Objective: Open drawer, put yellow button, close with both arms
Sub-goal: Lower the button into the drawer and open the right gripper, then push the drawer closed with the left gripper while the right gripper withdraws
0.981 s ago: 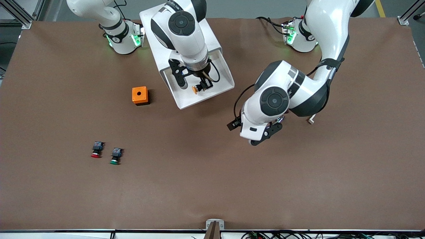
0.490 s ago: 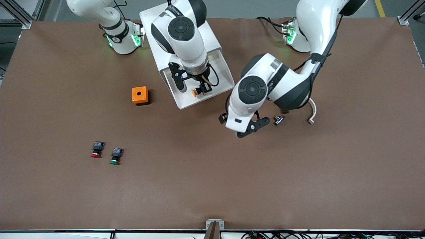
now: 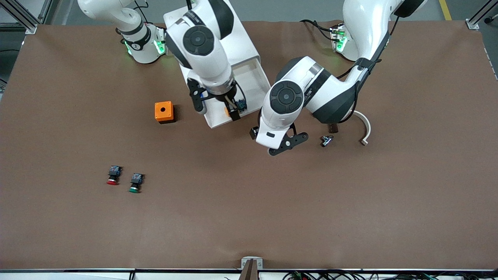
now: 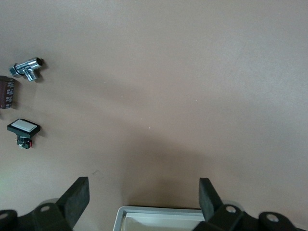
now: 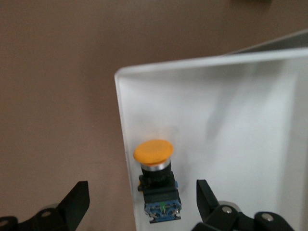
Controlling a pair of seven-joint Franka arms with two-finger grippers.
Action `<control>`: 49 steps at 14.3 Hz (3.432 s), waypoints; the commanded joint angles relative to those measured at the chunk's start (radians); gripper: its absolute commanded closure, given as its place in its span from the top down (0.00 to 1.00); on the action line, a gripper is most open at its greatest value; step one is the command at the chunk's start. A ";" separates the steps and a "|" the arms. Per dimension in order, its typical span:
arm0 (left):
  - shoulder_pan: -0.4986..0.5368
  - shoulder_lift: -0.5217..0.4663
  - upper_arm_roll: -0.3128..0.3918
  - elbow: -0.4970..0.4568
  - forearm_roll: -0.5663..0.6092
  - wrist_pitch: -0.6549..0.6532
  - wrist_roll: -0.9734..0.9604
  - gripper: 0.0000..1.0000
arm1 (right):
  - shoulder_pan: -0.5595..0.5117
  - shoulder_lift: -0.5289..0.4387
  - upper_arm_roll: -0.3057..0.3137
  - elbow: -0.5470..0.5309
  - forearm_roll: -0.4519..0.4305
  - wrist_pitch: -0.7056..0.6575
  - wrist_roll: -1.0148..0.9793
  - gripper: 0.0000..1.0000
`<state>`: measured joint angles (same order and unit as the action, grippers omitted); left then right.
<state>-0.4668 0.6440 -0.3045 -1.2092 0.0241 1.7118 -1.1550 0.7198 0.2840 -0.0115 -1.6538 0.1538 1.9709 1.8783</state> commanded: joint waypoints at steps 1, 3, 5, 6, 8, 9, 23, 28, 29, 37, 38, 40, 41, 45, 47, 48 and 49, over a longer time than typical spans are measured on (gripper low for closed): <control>0.007 -0.027 -0.012 -0.044 0.013 0.006 0.021 1.00 | -0.075 -0.031 0.010 0.061 0.007 -0.134 -0.208 1.00; -0.013 -0.027 -0.012 -0.062 0.011 0.006 0.021 1.00 | -0.150 -0.048 0.010 0.110 0.023 -0.213 -0.399 1.00; -0.030 -0.023 -0.012 -0.062 0.011 0.012 0.023 1.00 | -0.218 -0.069 0.008 0.143 0.024 -0.303 -0.595 1.00; -0.036 -0.021 -0.012 -0.064 0.011 0.014 0.024 1.00 | -0.258 -0.086 0.007 0.146 0.017 -0.332 -0.713 1.00; -0.055 -0.020 -0.012 -0.064 0.010 0.015 0.024 1.00 | -0.348 -0.104 0.007 0.146 0.012 -0.381 -0.882 1.00; -0.059 -0.017 -0.015 -0.066 0.008 0.020 0.023 1.00 | -0.390 -0.112 0.007 0.146 0.009 -0.395 -0.956 1.00; -0.154 0.011 -0.015 -0.069 -0.068 0.037 0.020 1.00 | -0.844 -0.201 0.007 0.131 -0.151 -0.388 -2.020 1.00; -0.193 0.017 -0.015 -0.082 -0.105 0.037 0.021 1.00 | -0.892 -0.247 0.007 0.111 -0.151 -0.363 -2.130 1.00; -0.205 0.017 -0.015 -0.082 -0.111 0.037 0.021 1.00 | -0.898 -0.294 0.007 0.065 -0.151 -0.330 -2.154 1.00; -0.242 0.020 -0.015 -0.082 -0.236 0.037 0.020 1.00 | -0.858 -0.385 0.018 -0.007 -0.151 -0.343 -2.141 1.00; -0.254 0.020 -0.015 -0.084 -0.239 0.037 0.018 1.00 | -0.858 -0.385 0.018 -0.004 -0.151 -0.349 -2.141 1.00; -0.262 0.020 -0.015 -0.096 -0.257 0.037 0.018 1.00 | -0.855 -0.385 0.019 0.008 -0.151 -0.356 -2.139 1.00; -0.263 0.020 -0.015 -0.104 -0.266 0.037 0.018 1.00 | -0.850 -0.387 0.021 0.008 -0.151 -0.356 -2.128 1.00; -0.276 0.019 -0.015 -0.131 -0.289 0.037 0.018 1.00 | -0.746 -0.387 -0.023 0.012 -0.152 -0.380 -1.983 1.00; -0.276 0.019 -0.015 -0.138 -0.289 0.037 0.018 1.00 | -0.648 -0.384 -0.144 0.012 -0.152 -0.380 -1.983 1.00; -0.276 0.017 -0.015 -0.136 -0.288 0.037 0.018 1.00 | -0.648 -0.382 -0.148 0.016 -0.152 -0.379 -1.983 1.00; -0.271 0.016 -0.015 -0.136 -0.289 0.037 0.018 1.00 | -0.649 -0.381 -0.147 0.020 -0.152 -0.380 -1.983 1.00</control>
<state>-0.7297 0.6658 -0.3161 -1.3303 -0.2303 1.7440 -1.1521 0.0408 -0.0900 -0.1223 -1.6440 0.0142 1.6037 -0.1209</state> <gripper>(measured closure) 0.000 0.000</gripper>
